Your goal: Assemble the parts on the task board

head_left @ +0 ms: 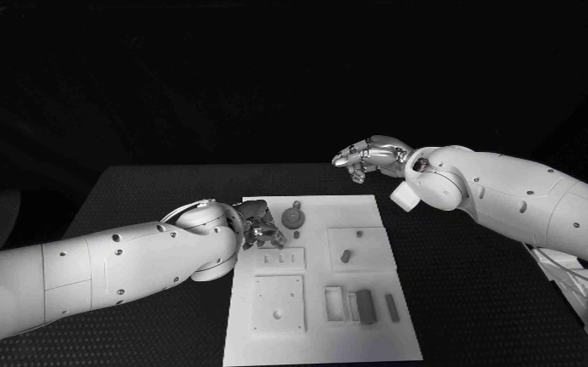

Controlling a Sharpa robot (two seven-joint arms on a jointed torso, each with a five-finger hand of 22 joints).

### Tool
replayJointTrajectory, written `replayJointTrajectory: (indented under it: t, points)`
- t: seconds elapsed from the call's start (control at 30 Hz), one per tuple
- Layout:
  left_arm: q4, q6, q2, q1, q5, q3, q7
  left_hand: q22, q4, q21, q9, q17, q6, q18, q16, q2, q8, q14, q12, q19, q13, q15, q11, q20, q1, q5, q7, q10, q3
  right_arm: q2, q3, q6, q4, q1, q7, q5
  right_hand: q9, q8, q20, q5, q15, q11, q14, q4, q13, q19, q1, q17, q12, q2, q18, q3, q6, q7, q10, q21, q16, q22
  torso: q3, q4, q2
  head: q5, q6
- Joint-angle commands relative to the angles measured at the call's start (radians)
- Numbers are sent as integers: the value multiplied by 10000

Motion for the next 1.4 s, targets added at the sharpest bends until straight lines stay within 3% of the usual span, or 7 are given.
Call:
replayJointTrajectory:
  t: [0.03,0.4,0.97,1.4]
  points:
    - [28,-203,77,7,-570,-11,-302,242,425,93,105,22,189,356,60,-41,1280,154,94,159,25,-153,30,-100,93,-5,-23,77,450,10,7,-64,24,1,113,-252,10,9,37,-61,-17,-8,-15,-12,-18,5,113,-15,43,2,141,-32,6,47,-68,-17,33,14,-1,-3,-9,0,-49]
    - [-129,7,224,-21,-563,-9,-412,240,532,197,101,42,185,352,134,-154,1281,169,183,174,68,-183,28,-126,65,-46,-23,89,438,28,6,-45,75,-1,95,-335,9,8,38,-59,-18,-9,-14,-15,-27,7,122,-22,47,10,141,-34,5,46,-70,-18,35,15,-8,-11,9,23,-118]
    - [-451,477,485,-257,-436,-7,-564,243,632,444,102,94,224,368,321,-118,1305,251,400,242,171,-261,-12,-198,34,-61,-58,166,389,36,6,-12,103,-2,80,-369,7,7,39,-58,-18,-10,-14,-20,-43,9,140,-34,55,20,141,-39,6,45,-73,-20,39,15,-10,-11,18,28,-266]
    - [-468,605,513,-341,-699,-7,-579,242,699,538,109,106,257,369,381,-205,1328,250,471,228,208,-281,-26,-221,-56,-103,-73,157,303,37,5,35,109,-2,70,-370,6,6,41,-59,-19,-10,-14,-19,-55,10,145,-44,62,23,141,-48,5,45,-75,-22,42,15,-17,-7,21,18,-288]
